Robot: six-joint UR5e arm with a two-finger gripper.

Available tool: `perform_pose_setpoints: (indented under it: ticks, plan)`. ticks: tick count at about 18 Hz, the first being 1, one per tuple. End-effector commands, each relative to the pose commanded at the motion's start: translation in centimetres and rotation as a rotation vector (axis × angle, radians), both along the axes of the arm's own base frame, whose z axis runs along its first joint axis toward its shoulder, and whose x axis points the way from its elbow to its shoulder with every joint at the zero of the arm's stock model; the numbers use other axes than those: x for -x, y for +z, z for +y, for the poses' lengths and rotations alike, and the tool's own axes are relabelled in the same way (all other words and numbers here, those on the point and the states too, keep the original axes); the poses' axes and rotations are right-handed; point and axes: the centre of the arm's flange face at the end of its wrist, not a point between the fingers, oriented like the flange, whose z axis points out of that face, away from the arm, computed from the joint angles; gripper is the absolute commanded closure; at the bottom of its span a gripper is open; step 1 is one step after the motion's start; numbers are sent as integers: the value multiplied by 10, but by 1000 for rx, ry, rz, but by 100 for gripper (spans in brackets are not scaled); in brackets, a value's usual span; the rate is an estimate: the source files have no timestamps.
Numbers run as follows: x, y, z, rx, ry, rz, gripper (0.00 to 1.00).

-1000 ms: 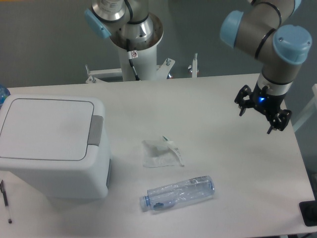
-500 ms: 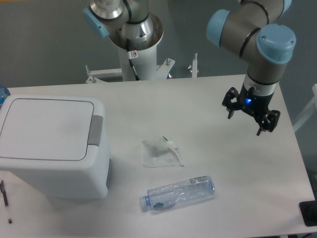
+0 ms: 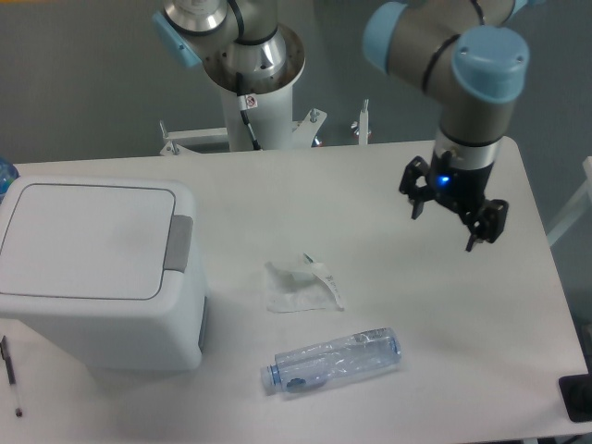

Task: Open the trash can
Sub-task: 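Move the gripper toward the trash can and lower it onto the grey button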

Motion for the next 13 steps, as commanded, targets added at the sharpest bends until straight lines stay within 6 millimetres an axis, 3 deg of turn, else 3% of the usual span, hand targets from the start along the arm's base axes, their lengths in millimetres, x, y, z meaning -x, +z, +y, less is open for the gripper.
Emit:
perform_pose_setpoints:
  ticks: [7, 9, 13]
  plan:
    - [-55, 31, 60, -46, 49, 15, 0]
    - [-64, 38, 69, -61, 49, 21, 0]
    - [-92, 55, 93, -132, 228, -15, 0]
